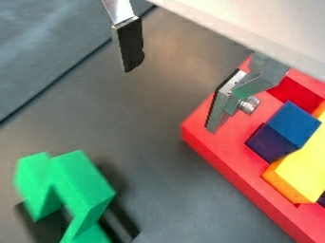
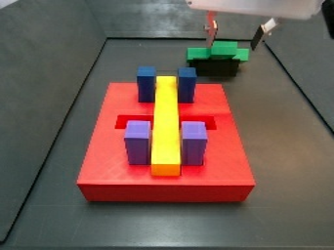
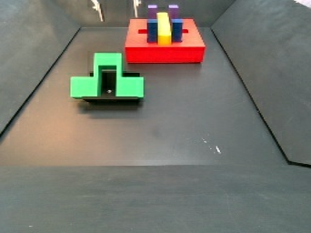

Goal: Pick up the green object. Move up. Place the green object on the fixture. Regrasp the green object. Move to above the board. Insert the green object.
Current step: Regrasp the green object.

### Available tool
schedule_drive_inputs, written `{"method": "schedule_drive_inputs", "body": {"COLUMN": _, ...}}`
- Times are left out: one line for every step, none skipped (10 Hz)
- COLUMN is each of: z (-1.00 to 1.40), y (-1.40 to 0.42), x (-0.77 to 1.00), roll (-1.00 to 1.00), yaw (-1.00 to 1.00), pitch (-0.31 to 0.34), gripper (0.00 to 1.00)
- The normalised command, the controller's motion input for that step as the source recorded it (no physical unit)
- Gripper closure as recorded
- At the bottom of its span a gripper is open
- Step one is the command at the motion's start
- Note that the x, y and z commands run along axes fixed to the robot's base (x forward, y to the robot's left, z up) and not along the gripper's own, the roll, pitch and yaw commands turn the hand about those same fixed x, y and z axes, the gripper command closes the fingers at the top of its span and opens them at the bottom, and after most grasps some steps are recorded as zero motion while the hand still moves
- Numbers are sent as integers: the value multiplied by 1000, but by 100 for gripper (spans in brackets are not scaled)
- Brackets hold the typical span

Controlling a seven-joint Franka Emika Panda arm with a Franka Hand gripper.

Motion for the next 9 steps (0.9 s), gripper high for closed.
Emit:
{"method": "schedule_drive_inputs", "body": {"z": 386, "y": 0, "x": 143, "roll": 949, "yaw": 463, "pitch": 0, "gripper": 0}}
{"method": "schedule_drive_inputs", "body": {"z": 263, "y": 0, "x": 69, "roll": 1000, "yaw": 443, "pitch": 0, "gripper": 0}}
{"method": "schedule_drive_inputs", "body": {"z": 246, "y": 0, "x": 97, "roll": 1000, "yaw": 460, "pitch": 0, "gripper": 0}}
{"method": "schedule_drive_inputs", "body": {"z": 269, "y": 0, "x": 151, "roll": 1000, "yaw": 443, "pitch": 0, "gripper": 0}}
{"method": "schedule_drive_inputs", "body": {"z": 283, "y": -40, "x": 280, "roll": 1000, "yaw": 66, "pitch": 97, "gripper": 0}}
{"method": "schedule_drive_inputs", "body": {"z": 29, "y": 0, "x": 323, "roll": 1000, "yaw": -97, "pitch": 260, "gripper": 0}}
{"method": "schedule_drive_inputs", "body": {"z": 0, "y": 46, "x": 3, "roll": 806, "yaw": -571, "pitch": 206, "gripper": 0}}
{"method": "schedule_drive_inputs", "body": {"z": -23, "y": 20, "x": 0, "roll": 774, "yaw": -623, "pitch": 283, "gripper": 0}}
{"method": "schedule_drive_inputs", "body": {"z": -20, "y": 6, "x": 0, "roll": 751, "yaw": -634, "pitch": 323, "gripper": 0}}
